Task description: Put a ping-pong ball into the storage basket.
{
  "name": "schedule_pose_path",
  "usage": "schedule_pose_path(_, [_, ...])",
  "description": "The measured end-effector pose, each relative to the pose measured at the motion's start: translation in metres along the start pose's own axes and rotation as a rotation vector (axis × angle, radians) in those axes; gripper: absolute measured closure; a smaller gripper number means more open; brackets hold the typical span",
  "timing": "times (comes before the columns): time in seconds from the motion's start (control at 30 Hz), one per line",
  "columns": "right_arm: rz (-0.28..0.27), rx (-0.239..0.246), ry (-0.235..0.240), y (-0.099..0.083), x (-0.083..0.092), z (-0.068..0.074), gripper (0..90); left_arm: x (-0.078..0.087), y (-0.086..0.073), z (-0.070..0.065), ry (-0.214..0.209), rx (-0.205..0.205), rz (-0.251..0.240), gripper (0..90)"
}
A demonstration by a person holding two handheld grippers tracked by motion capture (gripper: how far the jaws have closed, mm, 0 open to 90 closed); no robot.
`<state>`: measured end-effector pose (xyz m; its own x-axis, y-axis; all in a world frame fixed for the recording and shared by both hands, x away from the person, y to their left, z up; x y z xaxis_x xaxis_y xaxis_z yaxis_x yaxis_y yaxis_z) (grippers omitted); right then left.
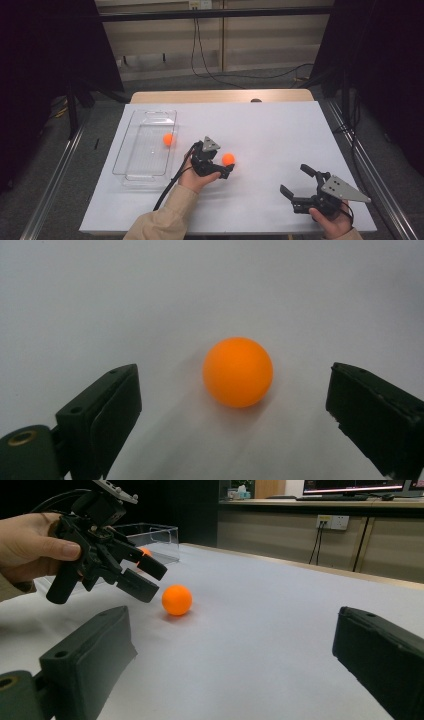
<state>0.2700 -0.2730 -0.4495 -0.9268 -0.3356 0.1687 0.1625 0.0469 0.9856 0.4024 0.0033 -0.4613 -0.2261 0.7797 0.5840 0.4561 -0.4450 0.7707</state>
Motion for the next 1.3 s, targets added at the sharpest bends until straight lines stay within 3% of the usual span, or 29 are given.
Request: schedule_pose_path(1.3, [0.0,0.005,-0.004,0.0,0.001,-0.001,2.2,-0.015,0.001,0.001,-0.016,0.006,0.009,7.0])
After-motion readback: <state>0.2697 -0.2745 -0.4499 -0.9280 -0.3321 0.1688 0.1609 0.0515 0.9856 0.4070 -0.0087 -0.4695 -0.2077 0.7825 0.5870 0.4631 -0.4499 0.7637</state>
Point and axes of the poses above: each handheld gripper's, and its own axes: x roughly backward along the jaws, y roughly out of its top, z roughly to its left, the point moved 4 cm from there along -x, roughly forward along the jaws, and after that the axes turned 15 degrees about -y, right-handed, at the moved point
